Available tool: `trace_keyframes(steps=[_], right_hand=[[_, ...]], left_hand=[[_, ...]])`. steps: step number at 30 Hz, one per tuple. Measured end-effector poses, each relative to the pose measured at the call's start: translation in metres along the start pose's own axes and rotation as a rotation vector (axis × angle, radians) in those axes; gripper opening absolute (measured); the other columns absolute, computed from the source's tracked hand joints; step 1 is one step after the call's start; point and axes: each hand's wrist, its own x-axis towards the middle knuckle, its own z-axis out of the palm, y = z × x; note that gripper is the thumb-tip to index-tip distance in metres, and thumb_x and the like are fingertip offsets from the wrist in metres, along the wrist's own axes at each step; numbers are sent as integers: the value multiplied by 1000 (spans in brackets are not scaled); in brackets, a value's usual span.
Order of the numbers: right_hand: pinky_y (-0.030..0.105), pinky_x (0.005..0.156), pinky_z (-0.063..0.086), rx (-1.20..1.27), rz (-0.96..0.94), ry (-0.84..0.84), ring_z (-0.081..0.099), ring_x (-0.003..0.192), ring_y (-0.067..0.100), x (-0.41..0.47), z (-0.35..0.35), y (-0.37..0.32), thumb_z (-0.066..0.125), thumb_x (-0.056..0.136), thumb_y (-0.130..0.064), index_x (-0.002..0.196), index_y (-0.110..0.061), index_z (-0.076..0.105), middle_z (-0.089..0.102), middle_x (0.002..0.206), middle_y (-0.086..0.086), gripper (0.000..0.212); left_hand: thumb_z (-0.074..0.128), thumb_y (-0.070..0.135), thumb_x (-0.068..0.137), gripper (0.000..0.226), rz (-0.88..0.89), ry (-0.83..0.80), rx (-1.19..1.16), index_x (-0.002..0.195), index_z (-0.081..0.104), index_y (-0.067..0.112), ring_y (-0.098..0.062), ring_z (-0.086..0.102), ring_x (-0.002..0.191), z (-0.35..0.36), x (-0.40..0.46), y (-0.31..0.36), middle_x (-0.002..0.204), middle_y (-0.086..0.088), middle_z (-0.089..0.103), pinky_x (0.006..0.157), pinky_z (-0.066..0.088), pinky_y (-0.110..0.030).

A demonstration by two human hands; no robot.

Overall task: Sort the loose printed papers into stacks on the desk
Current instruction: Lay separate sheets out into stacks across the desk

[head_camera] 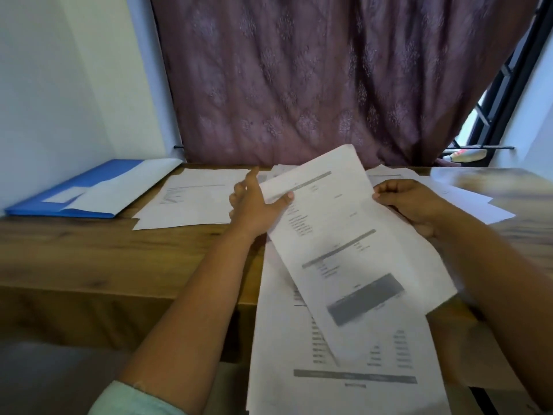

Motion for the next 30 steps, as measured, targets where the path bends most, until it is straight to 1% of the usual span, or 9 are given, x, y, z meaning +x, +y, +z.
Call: trace_keyframes(steps=[5,8,10,13,16,19,23,26,30], right_hand=[[44,100,48,-122,85,194,58,106,30,31,24,-9,58,96,-14,110,-3,62,61,116,14,18],[36,81,51,-273,59,199,54,84,22,37,48,-17,60,93,-13,90,-10,56,55,97,9,6],[28,62,48,-289,82,91,54,69,19,35,64,-26,68,90,-15,76,-14,50,54,82,6,23],[37,78,57,-93,193,-202,68,91,29,25,88,-36,76,82,-9,97,-8,67,69,98,12,19],[27,70,57,-216,104,-325,67,95,23,18,114,-46,77,80,-7,105,-13,72,69,107,5,26],[21,69,52,-278,-87,-264,63,95,17,20,145,-57,76,82,-14,111,-18,70,61,115,-1,29],[21,80,48,-362,-263,-165,54,102,14,27,187,-66,73,86,-21,119,-17,65,52,117,-4,33],[27,93,50,-396,-280,-160,54,113,20,32,214,-63,70,89,-21,126,-15,62,53,131,2,38],[29,99,42,-517,-261,-206,47,126,24,35,233,-53,69,90,-27,131,-15,58,47,142,4,44]], left_hand=[[77,32,83,104,-238,-336,-502,151,-1,41,-16,54,107,-14,-27,-5,131,6,48,75,51,-28],[75,3,83,83,-235,-456,-554,143,29,35,-22,58,108,-26,-27,-17,126,1,57,85,57,-35],[72,-4,82,62,-237,-410,-526,132,50,25,-22,61,104,-37,-23,-27,121,-2,60,87,58,-34],[74,-1,83,47,-243,-299,-464,124,62,18,-18,63,96,-54,-16,-43,111,2,62,87,59,-33],[73,0,83,47,-253,-235,-459,124,63,19,-19,63,97,-81,-2,-57,110,4,61,87,58,-35],[75,3,82,52,-172,-137,-357,128,61,20,-19,61,104,-115,17,-70,122,2,59,88,55,-32],[77,6,81,56,-122,-48,-192,132,55,15,-11,54,99,-148,41,-92,127,1,54,72,43,-12],[80,14,81,56,-161,10,39,131,56,14,-23,50,117,-153,56,-113,139,-5,51,88,38,-25],[80,22,81,53,-311,13,63,128,58,13,-31,46,129,-145,61,-138,143,-12,49,103,38,-37]])
